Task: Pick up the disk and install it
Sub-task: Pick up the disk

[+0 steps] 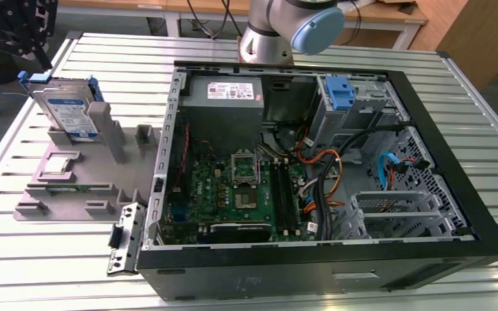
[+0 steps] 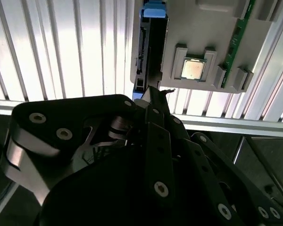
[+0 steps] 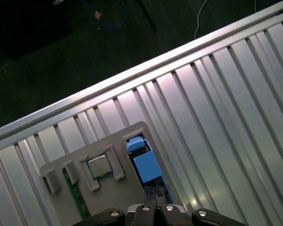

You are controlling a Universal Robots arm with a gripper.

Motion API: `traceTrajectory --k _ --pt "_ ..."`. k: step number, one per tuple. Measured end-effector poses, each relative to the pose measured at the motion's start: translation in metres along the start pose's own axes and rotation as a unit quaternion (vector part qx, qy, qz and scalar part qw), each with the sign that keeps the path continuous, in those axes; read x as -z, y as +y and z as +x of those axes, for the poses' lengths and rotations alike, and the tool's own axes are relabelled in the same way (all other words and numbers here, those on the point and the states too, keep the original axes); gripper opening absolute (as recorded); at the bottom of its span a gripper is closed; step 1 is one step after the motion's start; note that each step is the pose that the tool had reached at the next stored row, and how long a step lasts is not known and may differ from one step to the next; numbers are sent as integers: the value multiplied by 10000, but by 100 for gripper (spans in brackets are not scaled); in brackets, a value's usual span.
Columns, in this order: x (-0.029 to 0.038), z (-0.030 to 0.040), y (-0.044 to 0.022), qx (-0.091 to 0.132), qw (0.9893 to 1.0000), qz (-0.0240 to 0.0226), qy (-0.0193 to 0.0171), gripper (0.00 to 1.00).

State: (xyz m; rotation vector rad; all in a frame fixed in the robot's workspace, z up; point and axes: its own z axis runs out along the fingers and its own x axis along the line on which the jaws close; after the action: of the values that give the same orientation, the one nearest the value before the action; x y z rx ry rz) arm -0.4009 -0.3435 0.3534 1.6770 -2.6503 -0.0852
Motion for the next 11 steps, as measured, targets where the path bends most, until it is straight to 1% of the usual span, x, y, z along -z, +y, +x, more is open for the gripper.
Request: traceTrajectory --k 3,6,9,11 --pt "0 0 0 277 9996 -7 13 10" --pt "-1 0 0 543 9985 -14 27 10" --pt "-1 0 0 818 9966 -21 40 10" --pt "-2 0 0 995 9950 -26 48 10"
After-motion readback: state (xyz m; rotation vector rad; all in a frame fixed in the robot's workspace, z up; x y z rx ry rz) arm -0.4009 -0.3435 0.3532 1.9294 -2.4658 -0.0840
